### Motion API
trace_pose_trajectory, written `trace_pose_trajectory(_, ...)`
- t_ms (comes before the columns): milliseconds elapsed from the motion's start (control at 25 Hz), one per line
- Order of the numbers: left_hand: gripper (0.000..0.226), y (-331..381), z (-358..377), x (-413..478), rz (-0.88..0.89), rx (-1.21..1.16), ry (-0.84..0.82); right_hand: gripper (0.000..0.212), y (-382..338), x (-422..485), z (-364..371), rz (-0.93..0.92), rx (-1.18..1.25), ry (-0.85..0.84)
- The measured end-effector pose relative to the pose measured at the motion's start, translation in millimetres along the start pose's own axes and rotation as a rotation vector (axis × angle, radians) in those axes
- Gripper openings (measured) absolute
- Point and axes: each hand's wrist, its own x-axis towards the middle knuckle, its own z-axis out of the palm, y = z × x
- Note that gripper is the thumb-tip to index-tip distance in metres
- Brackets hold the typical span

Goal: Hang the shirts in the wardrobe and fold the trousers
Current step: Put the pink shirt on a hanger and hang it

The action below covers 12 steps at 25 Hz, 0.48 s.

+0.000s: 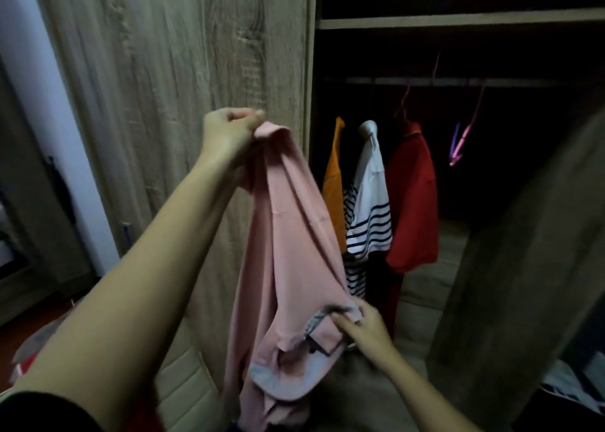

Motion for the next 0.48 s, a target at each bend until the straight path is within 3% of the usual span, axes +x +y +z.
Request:
trace_pose_trajectory(80, 0.016, -21.5, -32.1, 20.4, 0.005, 0.086, 0.203, 0.011, -21.1, 14.1, -14.8, 0.015, 0.19, 0.047)
trace_pose_trajectory(200, 0.066, -70.0, -72.9, 31.8, -0.158, 0.322, 0.35, 0.009, -73.4, 33.0, -14.4, -0.018, 0.271, -0.015)
trace_pose_trajectory(280, 0.056, -88.6, -72.0, 9.2, -0.083, 0.412, 0.174, 0.007, -109.0, 40.9, 0.8, 0.018, 0.3, -0.123)
trace_pose_trajectory(360, 0.015, -96.6, -59.8, -27.2, 0.042, 0.396, -0.126, 0.007, -132.6, 44.9, 17.3, 0.056, 0.346, -0.305)
trace_pose_trajectory(400, 0.006, -93.3, -52.9, -46.2, 0.065, 0.395, -0.279, 0.01, -138.4, 45.0, 23.1, 0.074, 0.381, -0.386)
trace_pose_trajectory(480, 0.028, -90.0, -46.8, -70.3, 0.08, 0.412, -0.469, 0.015, -141.4, 44.4, 27.3, 0.089, 0.49, -0.519)
